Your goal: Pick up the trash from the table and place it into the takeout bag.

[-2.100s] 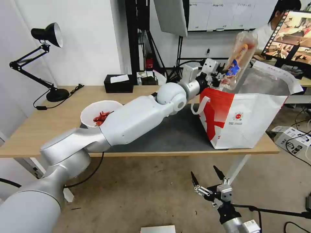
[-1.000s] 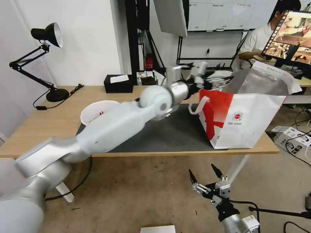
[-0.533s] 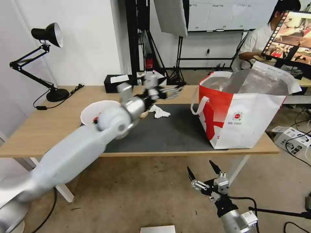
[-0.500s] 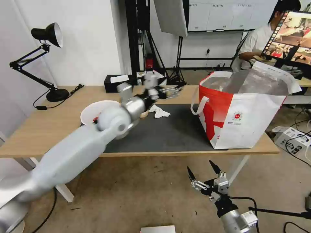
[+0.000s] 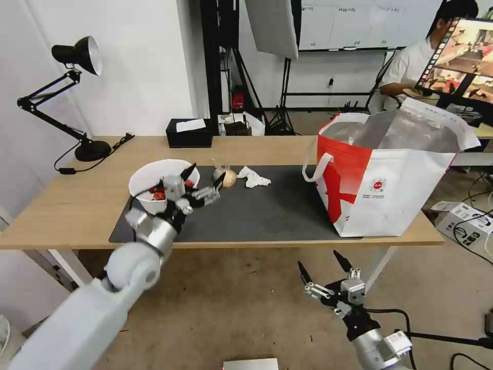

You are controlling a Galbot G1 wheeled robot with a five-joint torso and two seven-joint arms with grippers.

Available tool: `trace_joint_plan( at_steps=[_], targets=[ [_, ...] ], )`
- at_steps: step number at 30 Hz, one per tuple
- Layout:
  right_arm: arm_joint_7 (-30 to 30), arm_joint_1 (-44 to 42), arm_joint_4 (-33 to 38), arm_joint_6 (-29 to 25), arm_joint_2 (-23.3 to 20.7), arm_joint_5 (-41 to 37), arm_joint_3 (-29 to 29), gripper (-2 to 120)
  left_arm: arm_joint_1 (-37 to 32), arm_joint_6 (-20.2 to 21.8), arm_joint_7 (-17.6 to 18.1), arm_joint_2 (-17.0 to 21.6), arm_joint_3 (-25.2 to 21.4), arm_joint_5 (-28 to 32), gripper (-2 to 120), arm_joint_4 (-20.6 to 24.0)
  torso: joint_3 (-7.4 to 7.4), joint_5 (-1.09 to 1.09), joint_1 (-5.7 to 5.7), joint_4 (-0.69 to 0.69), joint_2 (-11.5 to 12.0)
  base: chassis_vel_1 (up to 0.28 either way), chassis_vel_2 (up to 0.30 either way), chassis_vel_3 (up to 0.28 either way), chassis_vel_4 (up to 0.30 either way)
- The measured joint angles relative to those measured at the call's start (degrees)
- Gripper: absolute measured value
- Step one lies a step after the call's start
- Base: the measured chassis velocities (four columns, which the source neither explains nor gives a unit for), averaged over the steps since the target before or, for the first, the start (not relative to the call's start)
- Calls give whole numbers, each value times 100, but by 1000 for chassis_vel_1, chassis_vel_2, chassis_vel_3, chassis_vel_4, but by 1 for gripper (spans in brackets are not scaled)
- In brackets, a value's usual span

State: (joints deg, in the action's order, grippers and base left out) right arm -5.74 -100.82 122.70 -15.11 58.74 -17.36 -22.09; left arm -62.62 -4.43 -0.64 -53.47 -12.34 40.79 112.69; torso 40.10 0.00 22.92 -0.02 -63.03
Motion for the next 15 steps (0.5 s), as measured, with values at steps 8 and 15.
trace_joint_plan(
  at_steps=[8, 15],
  targets=[
    [-42, 27, -62, -198, 46, 106, 0, 100, -1511, -59, -223, -414, -895, -796, 100, 255, 0, -1, 0, 2, 0, 0, 0, 0, 0],
    [-93, -4, -107, -219, 93, 164, -29, 100, -2403, -278, -424, -587, -1375, -1213, 100, 313, 0, 0, 0, 2, 0, 0, 0, 0, 0]
  ],
)
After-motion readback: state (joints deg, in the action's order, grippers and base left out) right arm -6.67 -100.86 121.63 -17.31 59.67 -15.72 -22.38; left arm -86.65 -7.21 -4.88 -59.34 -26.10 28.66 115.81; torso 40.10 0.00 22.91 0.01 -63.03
